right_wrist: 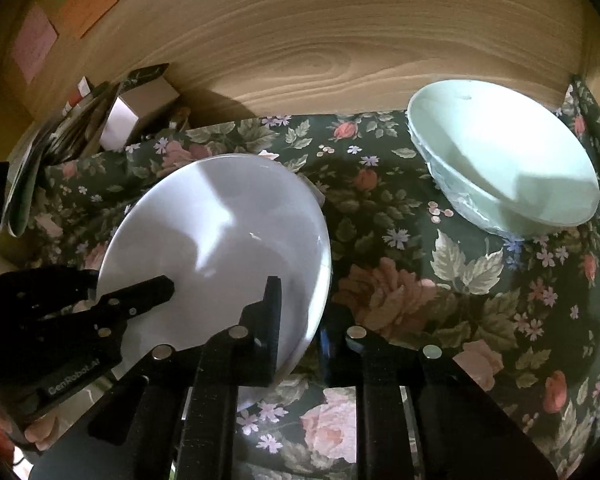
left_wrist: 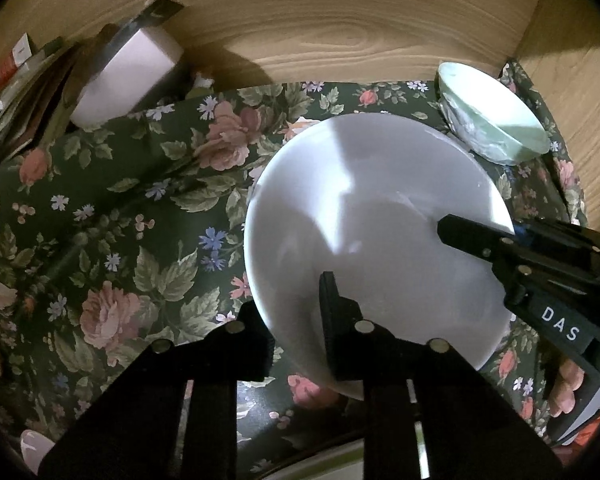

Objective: Organize plates and bowls

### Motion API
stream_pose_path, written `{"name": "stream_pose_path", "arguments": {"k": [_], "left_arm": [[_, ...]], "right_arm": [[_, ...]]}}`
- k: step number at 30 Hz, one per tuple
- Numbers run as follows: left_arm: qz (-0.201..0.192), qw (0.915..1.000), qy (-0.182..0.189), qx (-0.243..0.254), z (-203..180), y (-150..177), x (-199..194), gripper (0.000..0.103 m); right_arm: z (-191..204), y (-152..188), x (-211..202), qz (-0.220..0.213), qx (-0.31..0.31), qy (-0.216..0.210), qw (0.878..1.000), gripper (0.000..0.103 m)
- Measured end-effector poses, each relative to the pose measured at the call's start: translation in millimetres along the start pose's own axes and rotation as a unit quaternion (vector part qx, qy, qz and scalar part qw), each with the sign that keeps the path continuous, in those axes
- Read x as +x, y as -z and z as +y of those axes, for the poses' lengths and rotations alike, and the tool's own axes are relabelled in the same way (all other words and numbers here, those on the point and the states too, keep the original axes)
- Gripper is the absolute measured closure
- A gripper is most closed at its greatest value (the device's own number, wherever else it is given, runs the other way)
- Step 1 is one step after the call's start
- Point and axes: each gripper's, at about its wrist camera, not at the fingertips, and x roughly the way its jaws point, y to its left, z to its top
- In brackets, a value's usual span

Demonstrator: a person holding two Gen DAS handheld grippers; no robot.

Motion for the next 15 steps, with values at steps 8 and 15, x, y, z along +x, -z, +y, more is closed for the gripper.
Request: {"name": "stream_pose_path", "arguments": {"k": [8,15], "left_arm": [[-0.033,0.9994,-0.002,0.007,-3,4,-28,0.083],[-0.066,0.9978,0.005,-0.003,1,15,-67,0.083]], "right_arm": [[12,1,-23,-0.025,-0.005,0.004,1.000,0.088],[29,1,-56,-0.053,-0.020,0.008,0.998,0.088]]}}
